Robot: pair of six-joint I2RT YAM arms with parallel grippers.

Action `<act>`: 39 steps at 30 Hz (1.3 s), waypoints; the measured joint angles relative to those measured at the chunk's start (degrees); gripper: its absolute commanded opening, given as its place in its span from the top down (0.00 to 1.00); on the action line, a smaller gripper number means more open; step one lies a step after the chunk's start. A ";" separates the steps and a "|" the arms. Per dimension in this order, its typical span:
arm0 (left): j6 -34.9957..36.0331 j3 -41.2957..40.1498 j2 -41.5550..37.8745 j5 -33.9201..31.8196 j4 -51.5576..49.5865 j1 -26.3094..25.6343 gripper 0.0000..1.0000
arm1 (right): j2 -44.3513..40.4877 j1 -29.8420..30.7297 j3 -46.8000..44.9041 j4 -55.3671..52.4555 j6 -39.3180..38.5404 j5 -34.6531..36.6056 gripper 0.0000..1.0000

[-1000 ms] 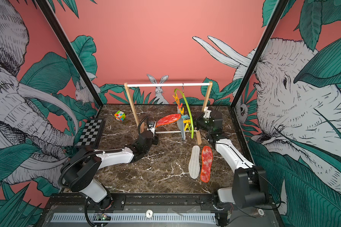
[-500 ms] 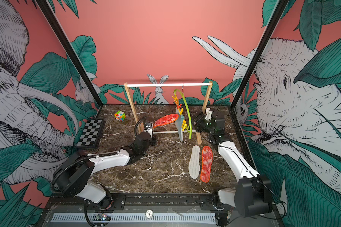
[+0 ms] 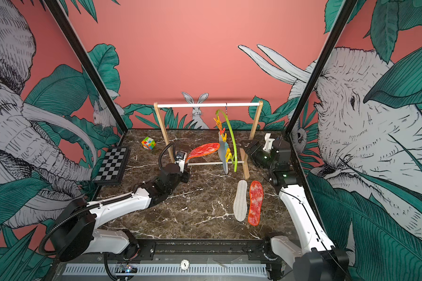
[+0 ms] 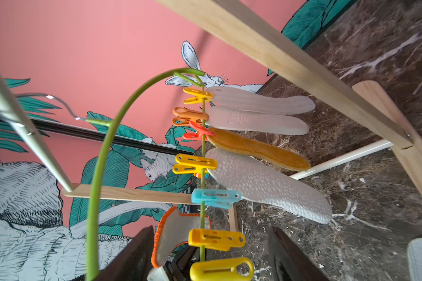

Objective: Take the shoe insoles off the hanger
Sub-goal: Open the clamp at the hanger, then place the insole at the center of the board.

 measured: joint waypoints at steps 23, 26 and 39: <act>-8.92 18.49 -7.23 51.87 -16.59 13.22 1.00 | -3.61 14.23 12.61 7.80 -15.78 -12.55 0.25; -9.84 20.83 -6.64 56.92 -17.33 13.22 1.00 | -0.94 17.49 14.64 8.28 -16.94 -13.05 0.28; -10.36 21.99 -7.98 67.08 -23.32 13.22 1.00 | 14.05 23.47 21.77 8.76 -18.58 -14.75 0.23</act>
